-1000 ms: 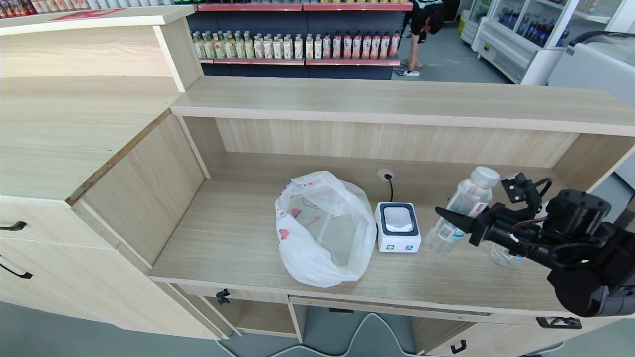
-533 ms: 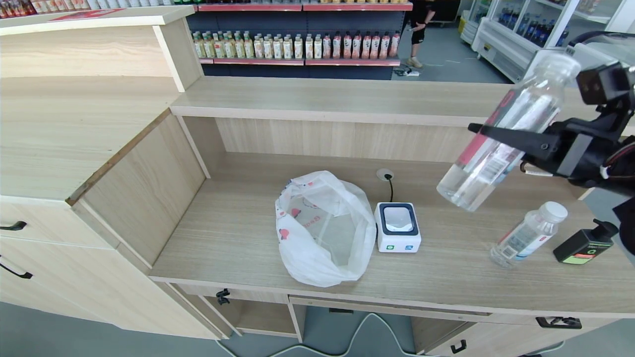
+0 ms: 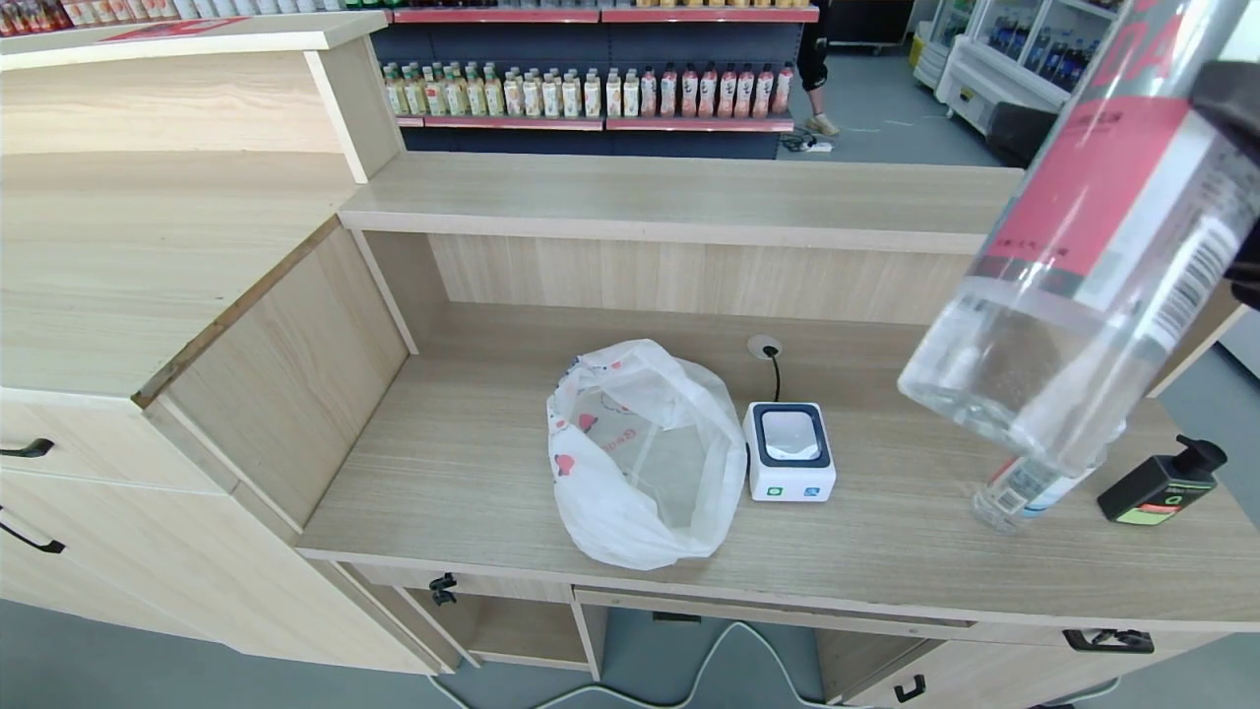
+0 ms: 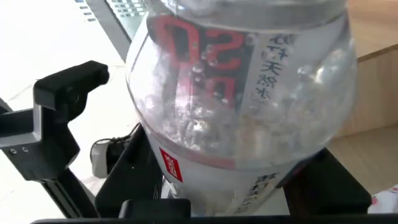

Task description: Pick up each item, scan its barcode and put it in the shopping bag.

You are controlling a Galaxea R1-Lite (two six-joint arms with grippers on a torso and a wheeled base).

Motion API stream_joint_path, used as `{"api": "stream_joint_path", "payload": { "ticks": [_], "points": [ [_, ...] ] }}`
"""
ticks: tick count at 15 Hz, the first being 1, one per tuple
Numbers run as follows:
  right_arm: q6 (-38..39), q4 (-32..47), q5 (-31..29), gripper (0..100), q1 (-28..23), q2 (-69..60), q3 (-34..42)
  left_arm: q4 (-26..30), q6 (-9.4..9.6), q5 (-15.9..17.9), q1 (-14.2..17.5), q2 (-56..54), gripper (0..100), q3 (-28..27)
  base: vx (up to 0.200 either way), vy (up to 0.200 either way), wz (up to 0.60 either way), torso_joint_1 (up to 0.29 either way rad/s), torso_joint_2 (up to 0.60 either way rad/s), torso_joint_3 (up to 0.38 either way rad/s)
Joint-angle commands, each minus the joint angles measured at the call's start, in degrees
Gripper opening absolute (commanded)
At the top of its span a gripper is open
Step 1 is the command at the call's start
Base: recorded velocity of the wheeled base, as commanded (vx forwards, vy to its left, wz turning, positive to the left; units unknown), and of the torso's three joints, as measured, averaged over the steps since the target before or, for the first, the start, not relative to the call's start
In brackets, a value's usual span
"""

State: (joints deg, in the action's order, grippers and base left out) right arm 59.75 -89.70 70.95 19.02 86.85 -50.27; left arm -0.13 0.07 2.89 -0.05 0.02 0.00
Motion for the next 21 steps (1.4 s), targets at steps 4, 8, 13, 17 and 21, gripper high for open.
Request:
{"api": "stream_joint_path", "payload": {
  "ticks": [4, 8, 13, 17, 21],
  "points": [
    [2.5, -0.3, 1.2, 0, 7.5, -2.6, 2.4, 0.0, 0.01, -0.1, 0.0, 0.0, 100, 0.0, 0.000, 0.000, 0.00, 0.000, 0.00, 0.000],
    [8.8, -0.3, 1.8, 0, 10.9, -3.3, 1.6, 0.0, 0.01, 0.0, 0.0, 0.0, 100, 0.0, 0.000, 0.000, 0.00, 0.000, 0.00, 0.000],
    [7.5, -0.3, 4.1, 0, 8.9, -0.8, 0.5, 0.0, 0.01, -0.1, 0.0, 0.0, 100, 0.0, 0.000, 0.000, 0.00, 0.000, 0.00, 0.000],
    [6.4, -0.3, 3.8, 0, 8.9, 0.3, 0.5, 0.0, 0.01, 0.0, 0.0, 0.0, 100, 0.0, 0.000, 0.000, 0.00, 0.000, 0.00, 0.000],
    [5.8, -0.3, 3.6, 0, 9.6, 0.8, 0.1, 0.0, 0.01, 0.0, 0.0, 0.0, 100, 0.0, 0.000, 0.000, 0.00, 0.000, 0.00, 0.000]
  ]
}}
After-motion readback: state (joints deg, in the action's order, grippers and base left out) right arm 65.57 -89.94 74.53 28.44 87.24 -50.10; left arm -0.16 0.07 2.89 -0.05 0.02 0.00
